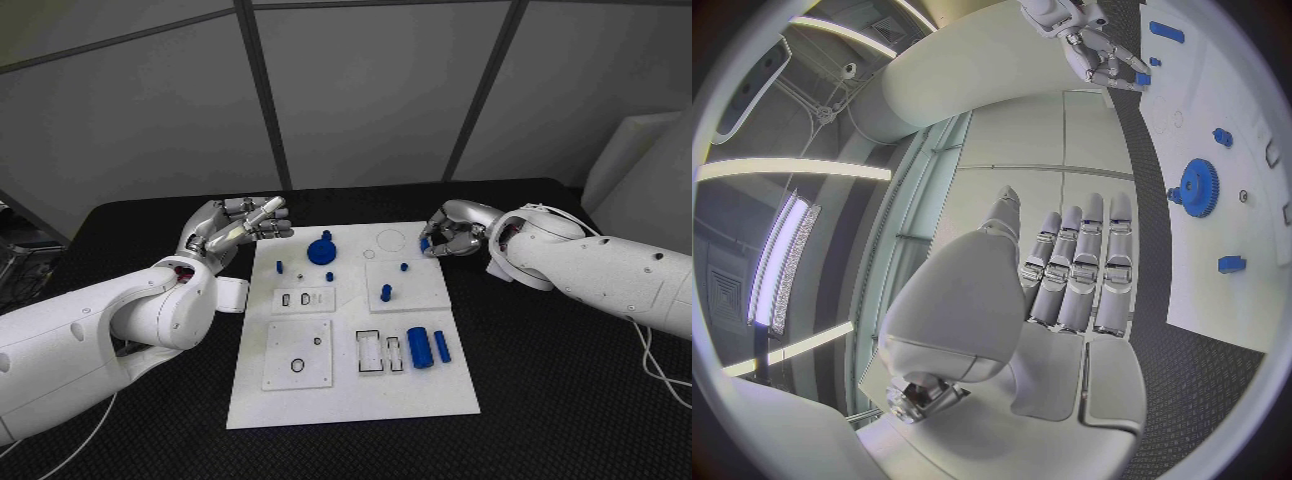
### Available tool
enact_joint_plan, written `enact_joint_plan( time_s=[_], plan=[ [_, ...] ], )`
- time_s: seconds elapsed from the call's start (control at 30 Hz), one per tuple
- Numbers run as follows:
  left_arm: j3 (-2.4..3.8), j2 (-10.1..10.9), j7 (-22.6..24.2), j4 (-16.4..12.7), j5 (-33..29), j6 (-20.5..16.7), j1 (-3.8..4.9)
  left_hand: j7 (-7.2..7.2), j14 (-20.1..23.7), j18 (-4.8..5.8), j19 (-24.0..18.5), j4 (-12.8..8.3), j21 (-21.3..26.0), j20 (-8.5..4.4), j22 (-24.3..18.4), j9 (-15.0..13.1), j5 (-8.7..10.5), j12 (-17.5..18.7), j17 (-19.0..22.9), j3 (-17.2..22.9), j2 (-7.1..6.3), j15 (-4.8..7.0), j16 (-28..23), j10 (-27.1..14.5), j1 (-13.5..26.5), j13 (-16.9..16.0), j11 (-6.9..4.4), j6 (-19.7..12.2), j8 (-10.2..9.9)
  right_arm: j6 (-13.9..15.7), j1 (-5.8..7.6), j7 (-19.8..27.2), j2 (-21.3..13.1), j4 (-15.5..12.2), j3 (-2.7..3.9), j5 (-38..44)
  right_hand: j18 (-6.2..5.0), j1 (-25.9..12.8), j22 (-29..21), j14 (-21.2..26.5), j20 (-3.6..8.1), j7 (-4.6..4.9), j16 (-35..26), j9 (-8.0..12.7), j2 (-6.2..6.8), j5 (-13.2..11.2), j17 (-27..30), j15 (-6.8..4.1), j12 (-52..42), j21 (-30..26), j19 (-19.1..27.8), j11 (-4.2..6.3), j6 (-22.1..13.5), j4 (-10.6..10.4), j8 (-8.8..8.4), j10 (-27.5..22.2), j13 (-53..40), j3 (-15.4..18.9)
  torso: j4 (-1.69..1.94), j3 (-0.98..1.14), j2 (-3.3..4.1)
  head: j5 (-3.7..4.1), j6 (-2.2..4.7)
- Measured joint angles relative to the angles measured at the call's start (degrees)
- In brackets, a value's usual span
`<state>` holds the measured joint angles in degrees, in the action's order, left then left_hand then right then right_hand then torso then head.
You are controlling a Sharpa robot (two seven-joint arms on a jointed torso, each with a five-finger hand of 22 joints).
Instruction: Assemble the parts on the task board
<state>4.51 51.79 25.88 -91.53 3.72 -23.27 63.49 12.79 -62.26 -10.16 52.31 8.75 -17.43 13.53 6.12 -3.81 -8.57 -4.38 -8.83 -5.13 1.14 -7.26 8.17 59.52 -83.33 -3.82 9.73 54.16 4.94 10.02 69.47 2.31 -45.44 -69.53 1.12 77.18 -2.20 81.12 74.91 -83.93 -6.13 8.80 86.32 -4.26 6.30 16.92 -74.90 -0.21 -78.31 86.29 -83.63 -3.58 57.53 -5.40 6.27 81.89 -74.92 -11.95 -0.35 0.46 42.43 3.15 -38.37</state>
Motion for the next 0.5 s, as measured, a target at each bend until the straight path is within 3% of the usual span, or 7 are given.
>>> enact_joint_plan(
  time_s=[0.5],
  plan=[
    [0.0,-0.02,0.0,0.01,0.0,0.0,0.0,0.0,0.0,0.0,0.0,0.0,0.0,0.0,0.01,0.0,0.0,0.0,0.01,0.0,0.0,0.0,0.0,0.0,0.0,0.0,0.0,0.0,0.0,0.19,0.0,-0.66,0.27,0.0,0.0,0.7,0.0,-0.24,0.0,-0.03,0.22,-0.82,0.0,-0.08,-1.59,-0.29,0.0,-0.04,-0.22,0.0,-0.22,0.41,2.01,-0.18,0.68,0.41,0.0,-0.48,0.0,0.02,-0.01,0.07,-0.16]
  ],
)
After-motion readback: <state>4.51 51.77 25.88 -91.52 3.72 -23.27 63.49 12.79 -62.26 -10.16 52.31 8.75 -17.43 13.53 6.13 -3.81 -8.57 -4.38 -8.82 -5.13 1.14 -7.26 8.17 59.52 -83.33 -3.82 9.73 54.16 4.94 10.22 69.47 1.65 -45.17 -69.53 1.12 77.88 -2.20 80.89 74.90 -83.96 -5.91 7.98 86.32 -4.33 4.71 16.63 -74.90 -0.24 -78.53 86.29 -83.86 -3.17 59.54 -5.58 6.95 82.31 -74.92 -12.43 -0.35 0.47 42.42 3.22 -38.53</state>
